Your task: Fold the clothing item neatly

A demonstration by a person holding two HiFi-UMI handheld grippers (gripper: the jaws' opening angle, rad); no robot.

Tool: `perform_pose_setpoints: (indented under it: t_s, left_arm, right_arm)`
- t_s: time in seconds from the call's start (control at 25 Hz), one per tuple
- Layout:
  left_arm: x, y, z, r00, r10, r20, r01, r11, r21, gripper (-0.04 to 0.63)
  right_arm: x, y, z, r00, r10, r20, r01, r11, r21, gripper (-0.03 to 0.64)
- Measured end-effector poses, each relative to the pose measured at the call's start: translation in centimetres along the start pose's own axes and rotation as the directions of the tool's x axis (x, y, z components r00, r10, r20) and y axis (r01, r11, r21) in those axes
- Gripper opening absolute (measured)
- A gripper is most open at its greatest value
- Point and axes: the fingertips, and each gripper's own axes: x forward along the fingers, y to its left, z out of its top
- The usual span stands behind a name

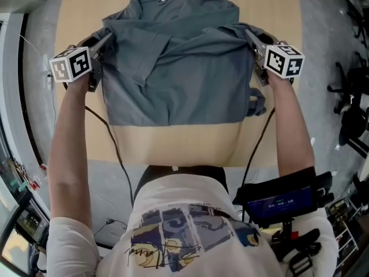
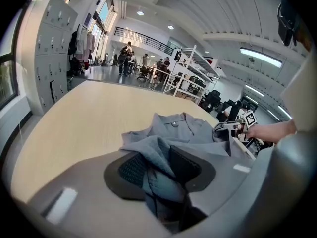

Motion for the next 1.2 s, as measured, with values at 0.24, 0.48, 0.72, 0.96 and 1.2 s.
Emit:
perform_pose_setpoints:
  t_s: [0.24,0.48,0.72,0.96,1.2]
  left_arm:
    - [0.3,-0.2,-1.0,1.0,-0.01,-0.016,0.009,1.0,-0.013,0.181]
    - [-0.3,0.5,-0.8,1.0,0.022,0.009,-0.021,1.0,-0.016,0.192]
    - [-4.3,0.8,-1.3,0.999,0.026,0.039,-0.025,0.999,-0.028,0.193]
    - [-6.6,0.2,-1.3,0.997,0.02,0.075,-0.021,1.0,0.006,0.193]
    - [-8.7,-2.7,-1.4,0.994,-0.024,0.106,0.015,0.997,0.078,0.193]
  right_arm:
    - [-0.6,-0.3,-0.6,1.0,-0.009,0.012,0.009,0.999,0.031,0.082]
    - [-1.6,-0.5,-1.2,1.0,-0.009,0.029,0.008,0.999,0.053,0.114]
    - [-5.7,1.2,-1.1,0.998,-0.023,0.062,0.016,0.994,0.107,0.132]
    - [-8.0,2.6,-1.4,0.996,-0.067,0.065,0.062,0.995,0.072,0.132]
    - [-9.0,6.3,-2.6,0.994,-0.094,0.055,0.094,0.996,-0.008,0.132]
